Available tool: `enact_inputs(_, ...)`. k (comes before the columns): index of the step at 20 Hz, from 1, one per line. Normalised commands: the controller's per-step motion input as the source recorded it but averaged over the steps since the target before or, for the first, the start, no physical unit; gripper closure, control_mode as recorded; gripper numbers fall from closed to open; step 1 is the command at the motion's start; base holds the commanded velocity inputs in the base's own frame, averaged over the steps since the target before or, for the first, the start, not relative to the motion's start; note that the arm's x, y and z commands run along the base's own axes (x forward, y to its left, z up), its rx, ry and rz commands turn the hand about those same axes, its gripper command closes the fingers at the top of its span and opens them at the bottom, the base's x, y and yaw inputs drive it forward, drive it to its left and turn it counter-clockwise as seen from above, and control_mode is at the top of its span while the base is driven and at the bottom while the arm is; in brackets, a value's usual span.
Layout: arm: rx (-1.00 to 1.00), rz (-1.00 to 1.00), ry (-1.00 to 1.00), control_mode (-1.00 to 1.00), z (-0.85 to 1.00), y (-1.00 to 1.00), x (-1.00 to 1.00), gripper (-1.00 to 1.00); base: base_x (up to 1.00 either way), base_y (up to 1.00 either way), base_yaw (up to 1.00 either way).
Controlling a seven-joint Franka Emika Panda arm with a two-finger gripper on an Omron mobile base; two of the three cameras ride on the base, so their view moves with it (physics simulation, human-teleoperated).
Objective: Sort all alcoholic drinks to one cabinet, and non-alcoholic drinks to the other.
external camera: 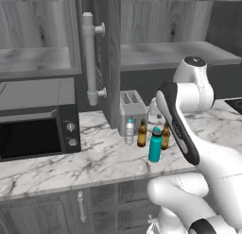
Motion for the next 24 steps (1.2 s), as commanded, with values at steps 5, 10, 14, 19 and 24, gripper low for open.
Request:
enact_inputs(5, -0.02, 0.00, -0.08, -1.00, -0.19, 0.00, -0.37, -1.00, 0.00, 0.00, 0.00)
enact_inputs(10, 0.00, 0.00, -0.02, -1.00, -0.17, 0.00, -0.26, -1.00, 0.00, 0.00, 0.00)
enact_inputs(14, 0.00, 0.00, -0.01, -1.00, -0.14, 0.00, -0.22, -1.00, 0.00, 0.00, 0.00)
enact_inputs(19, 0.00, 0.00, -0.01, -1.00, -0.13, 0.00, -0.18, -1.00, 0.00, 0.00, 0.00)
enact_inputs(24, 0.00, 0.00, 0.00, -1.00, -0.13, 0.00, -0.08, -1.00, 0.00, 0.00, 0.00)
